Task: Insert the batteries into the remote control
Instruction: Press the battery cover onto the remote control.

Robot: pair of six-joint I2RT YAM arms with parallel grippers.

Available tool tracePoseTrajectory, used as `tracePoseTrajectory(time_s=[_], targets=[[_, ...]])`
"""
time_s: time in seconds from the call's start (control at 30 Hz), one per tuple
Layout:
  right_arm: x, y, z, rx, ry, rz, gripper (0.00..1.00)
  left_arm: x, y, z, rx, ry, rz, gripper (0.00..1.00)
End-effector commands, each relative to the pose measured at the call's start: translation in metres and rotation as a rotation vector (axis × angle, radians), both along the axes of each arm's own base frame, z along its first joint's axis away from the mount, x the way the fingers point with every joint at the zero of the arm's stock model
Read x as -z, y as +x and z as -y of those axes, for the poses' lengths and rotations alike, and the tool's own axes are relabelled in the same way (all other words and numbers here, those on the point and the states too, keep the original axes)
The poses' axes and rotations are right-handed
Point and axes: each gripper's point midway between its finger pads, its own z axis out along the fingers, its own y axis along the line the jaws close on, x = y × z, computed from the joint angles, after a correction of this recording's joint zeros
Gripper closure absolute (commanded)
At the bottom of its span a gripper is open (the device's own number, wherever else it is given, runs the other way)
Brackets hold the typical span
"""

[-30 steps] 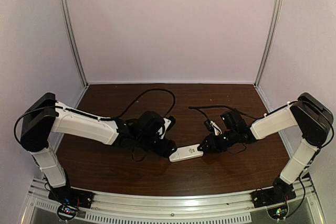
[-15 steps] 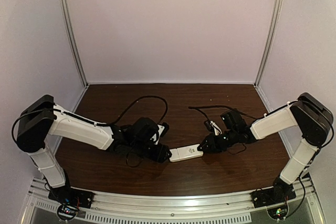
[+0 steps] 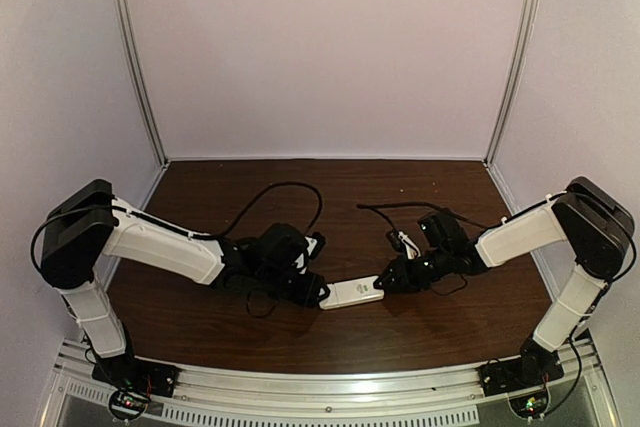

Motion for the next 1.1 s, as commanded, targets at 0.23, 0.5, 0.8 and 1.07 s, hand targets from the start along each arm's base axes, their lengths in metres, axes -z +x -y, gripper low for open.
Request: tracePoseTrajectory(time_s=[0.23, 0.5, 0.8, 1.07], targets=[[-0.001, -0.009, -0.004, -0.007, 0.035, -0.006, 0.71, 0.009, 0.010, -0.012, -0.087, 0.064, -0.012, 0.55], [0.001, -0.017, -0.006, -0.009, 0.044, -0.021, 0.71, 0.009, 0.010, -0.008, -0.083, 0.045, -0.015, 0.55], [0.002, -0.021, -0.007, -0.011, 0.046, -0.024, 0.72, 0.017, 0.008, -0.005, -0.074, 0.043, -0.040, 0.59], [0.001, -0.023, -0.011, -0.020, 0.053, -0.025, 0.73, 0.028, 0.004, -0.005, -0.060, 0.057, -0.062, 0.65]])
